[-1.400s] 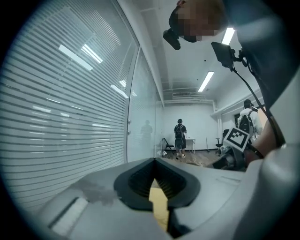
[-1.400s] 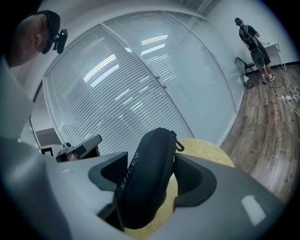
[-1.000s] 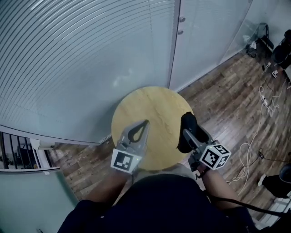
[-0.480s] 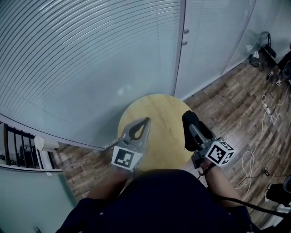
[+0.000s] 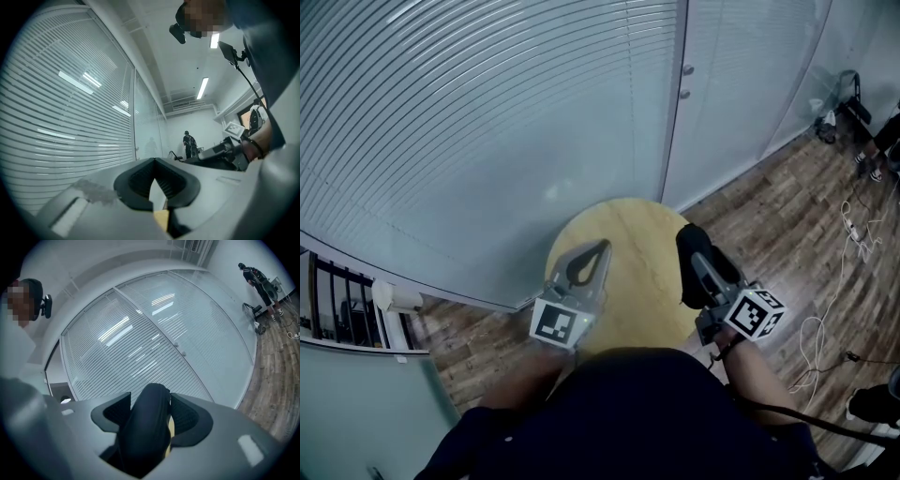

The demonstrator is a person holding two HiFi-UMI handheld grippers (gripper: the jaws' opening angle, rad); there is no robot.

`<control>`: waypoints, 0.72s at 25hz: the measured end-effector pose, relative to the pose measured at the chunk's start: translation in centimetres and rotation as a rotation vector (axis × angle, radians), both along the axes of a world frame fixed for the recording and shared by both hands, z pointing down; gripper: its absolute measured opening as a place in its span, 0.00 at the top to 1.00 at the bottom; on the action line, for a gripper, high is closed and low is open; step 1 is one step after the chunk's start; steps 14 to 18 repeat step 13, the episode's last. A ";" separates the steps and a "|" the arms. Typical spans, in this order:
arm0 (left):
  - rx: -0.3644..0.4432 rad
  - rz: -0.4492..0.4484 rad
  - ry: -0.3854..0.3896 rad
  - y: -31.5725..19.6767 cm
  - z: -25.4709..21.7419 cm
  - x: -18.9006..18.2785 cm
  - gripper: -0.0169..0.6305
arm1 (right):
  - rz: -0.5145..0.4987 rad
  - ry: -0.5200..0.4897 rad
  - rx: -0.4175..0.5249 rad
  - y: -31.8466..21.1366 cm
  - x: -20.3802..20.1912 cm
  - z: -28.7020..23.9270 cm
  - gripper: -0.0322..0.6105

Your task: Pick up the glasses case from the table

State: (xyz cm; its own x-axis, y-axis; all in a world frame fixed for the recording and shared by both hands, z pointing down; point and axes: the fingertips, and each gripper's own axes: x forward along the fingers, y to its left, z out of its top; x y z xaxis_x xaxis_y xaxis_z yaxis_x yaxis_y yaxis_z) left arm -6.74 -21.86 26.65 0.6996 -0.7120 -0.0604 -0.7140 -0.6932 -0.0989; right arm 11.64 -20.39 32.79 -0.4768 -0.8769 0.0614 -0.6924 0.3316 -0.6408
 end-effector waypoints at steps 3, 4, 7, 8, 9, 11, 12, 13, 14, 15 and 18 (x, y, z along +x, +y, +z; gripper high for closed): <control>0.003 -0.005 0.002 -0.2 0.0 -0.2 0.97 | 0.000 0.007 0.001 -0.2 0.0 0.0 0.52; 0.005 -0.005 0.002 -0.2 -0.1 -0.2 0.97 | 0.002 0.009 0.000 -0.2 0.0 0.1 0.52; 0.011 -0.007 0.002 0.0 -0.2 -0.3 0.97 | 0.001 0.006 -0.003 0.1 0.0 0.3 0.52; 0.011 -0.008 0.001 0.1 -0.2 -0.3 0.97 | 0.002 0.005 -0.003 0.2 0.0 0.3 0.52; 0.009 -0.009 0.000 0.2 -0.2 -0.3 0.97 | 0.003 0.007 -0.004 0.3 0.1 0.3 0.52; 0.006 -0.012 0.001 0.3 -0.2 -0.3 0.97 | 0.004 0.010 -0.007 0.4 0.2 0.2 0.52; 0.005 -0.015 0.002 0.3 -0.3 -0.3 0.97 | 0.003 0.011 -0.006 0.5 0.3 0.1 0.52; 0.004 -0.017 0.003 0.4 -0.3 -0.3 0.97 | 0.002 0.011 -0.006 0.5 0.3 0.0 0.52; 0.004 -0.017 0.003 0.4 -0.3 -0.3 0.97 | 0.002 0.011 -0.006 0.5 0.3 0.0 0.52; 0.004 -0.017 0.003 0.4 -0.3 -0.3 0.97 | 0.002 0.011 -0.006 0.5 0.3 0.0 0.52; 0.004 -0.017 0.003 0.4 -0.3 -0.3 0.97 | 0.002 0.011 -0.006 0.5 0.3 0.0 0.52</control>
